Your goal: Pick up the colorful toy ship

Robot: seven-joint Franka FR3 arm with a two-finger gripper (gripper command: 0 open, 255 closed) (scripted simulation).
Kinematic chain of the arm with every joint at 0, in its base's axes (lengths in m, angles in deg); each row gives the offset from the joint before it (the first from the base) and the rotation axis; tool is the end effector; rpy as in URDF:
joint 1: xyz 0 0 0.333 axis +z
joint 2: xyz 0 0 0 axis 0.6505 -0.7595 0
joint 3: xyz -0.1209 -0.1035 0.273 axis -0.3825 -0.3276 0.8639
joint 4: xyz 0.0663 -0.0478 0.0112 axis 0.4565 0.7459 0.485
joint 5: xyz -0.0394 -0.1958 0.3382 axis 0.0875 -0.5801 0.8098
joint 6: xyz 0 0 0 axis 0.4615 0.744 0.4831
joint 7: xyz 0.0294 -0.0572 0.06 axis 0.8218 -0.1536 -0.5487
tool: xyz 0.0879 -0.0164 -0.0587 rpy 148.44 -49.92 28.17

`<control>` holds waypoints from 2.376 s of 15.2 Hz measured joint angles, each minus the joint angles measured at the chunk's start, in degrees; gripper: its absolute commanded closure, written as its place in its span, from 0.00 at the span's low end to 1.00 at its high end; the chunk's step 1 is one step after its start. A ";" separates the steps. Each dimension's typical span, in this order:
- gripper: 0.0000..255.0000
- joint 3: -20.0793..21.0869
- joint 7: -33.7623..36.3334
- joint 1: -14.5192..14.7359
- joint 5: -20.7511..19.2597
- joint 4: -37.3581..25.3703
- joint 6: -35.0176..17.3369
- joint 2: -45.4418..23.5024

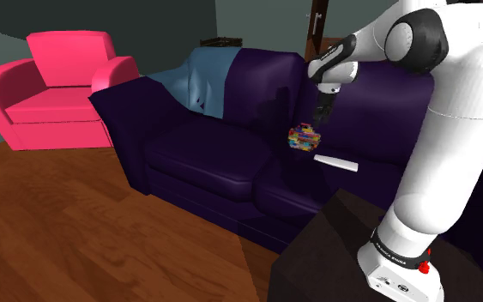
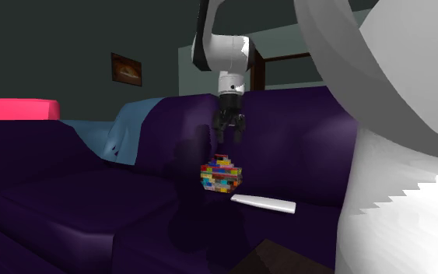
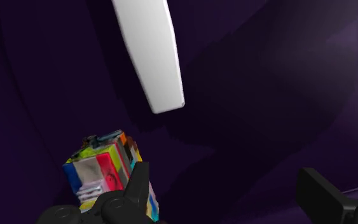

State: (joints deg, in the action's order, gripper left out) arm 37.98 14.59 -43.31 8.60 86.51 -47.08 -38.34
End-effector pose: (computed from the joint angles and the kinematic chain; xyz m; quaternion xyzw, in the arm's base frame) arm 0.4456 -0.3450 0.3776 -0.9994 -0.0093 0.0090 0.0336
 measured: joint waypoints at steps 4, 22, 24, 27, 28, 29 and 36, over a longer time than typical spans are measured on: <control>0.00 1.00 -6.23 -3.87 6.55 -7.44 0.09 -10.15; 1.00 6.85 -15.19 -15.23 16.97 -25.27 -1.06 -32.72; 1.00 6.86 -15.22 -15.25 16.97 -25.28 -1.04 -32.71; 1.00 6.85 -15.21 -15.23 16.97 -25.25 -1.07 -32.69; 1.00 6.85 -15.21 -15.23 16.97 -25.25 -1.06 -32.70; 1.00 6.85 -15.20 -15.23 16.97 -25.25 -1.06 -32.70; 1.00 5.95 -14.48 -14.57 15.78 -25.37 1.28 -30.41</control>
State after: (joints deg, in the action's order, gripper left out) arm 43.94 0.11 -57.88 24.39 61.14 -45.80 -68.76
